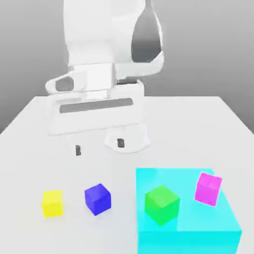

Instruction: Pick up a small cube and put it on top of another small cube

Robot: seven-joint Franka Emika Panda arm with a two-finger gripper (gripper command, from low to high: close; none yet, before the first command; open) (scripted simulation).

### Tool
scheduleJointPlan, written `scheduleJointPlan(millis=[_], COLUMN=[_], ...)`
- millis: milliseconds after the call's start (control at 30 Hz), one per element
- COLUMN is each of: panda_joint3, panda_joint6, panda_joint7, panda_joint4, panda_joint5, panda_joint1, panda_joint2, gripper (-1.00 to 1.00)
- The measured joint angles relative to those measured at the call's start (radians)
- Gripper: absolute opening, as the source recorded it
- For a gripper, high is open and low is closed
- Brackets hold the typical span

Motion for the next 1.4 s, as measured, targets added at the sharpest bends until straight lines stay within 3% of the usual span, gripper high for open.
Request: scheduleJointPlan(millis=[167, 367, 600, 633, 833, 967, 1167, 1400], panda_joint3=[-0.033, 0.040, 0.234, 0.258, 0.269, 0.196, 0.095, 0.085], panda_joint6=[0.141, 0.228, 0.336, 0.348, 0.352, 0.310, 0.221, 0.111], panda_joint7=[-0.154, -0.270, -0.384, -0.391, -0.393, -0.357, -0.237, -0.149], panda_joint4=[-0.103, -0.083, -0.062, -0.061, -0.060, -0.066, -0.085, -0.099], panda_joint5=[-0.039, 0.102, 0.261, 0.271, 0.275, 0.221, 0.055, -0.054], panda_joint1=[-0.024, -0.058, -0.211, -0.231, -0.242, -0.184, -0.126, -0.138], panda_joint2=[0.186, 0.300, 0.435, 0.451, 0.458, 0.405, 0.289, 0.174], gripper=[0.00, 0.00, 0.00, -1.00, -1.00, -1.00, -1.00, -1.00])
